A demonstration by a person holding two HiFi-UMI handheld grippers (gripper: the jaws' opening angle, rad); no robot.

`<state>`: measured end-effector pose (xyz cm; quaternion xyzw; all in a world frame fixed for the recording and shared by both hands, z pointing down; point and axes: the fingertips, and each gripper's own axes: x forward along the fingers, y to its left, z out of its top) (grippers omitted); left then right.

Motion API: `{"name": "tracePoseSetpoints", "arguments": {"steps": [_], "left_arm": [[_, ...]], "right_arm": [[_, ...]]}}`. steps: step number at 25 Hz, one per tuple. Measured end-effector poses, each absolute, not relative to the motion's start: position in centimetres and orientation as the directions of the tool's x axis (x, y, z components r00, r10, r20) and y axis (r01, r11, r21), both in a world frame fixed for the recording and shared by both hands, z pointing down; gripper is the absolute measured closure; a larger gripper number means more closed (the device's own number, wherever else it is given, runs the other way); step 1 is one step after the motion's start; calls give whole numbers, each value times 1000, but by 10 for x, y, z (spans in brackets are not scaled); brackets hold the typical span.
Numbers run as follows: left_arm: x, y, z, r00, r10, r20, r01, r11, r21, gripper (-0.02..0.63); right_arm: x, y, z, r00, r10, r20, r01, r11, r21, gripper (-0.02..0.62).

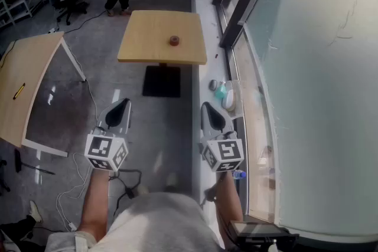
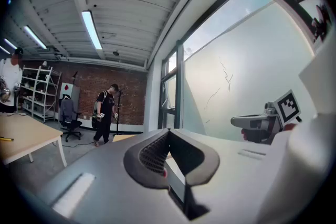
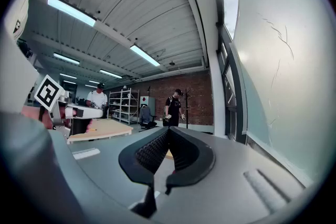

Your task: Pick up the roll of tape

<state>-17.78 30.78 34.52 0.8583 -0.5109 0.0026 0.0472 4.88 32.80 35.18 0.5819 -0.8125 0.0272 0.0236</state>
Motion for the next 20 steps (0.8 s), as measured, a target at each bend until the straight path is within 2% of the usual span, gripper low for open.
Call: {"name": "tracePoseSetpoints", "arguments": {"steps": [9,20], "left_arm": [[-163,299,363,471,-876,100,-882,-471,31,606],[-136,289,386,475,-869,140,-879,-475,40,606]], "right_arm": [[43,324,380,-355,-924,139,-933,343,-107,581],[56,321,392,-346,-927,146,-937,331,-116,580]]}}
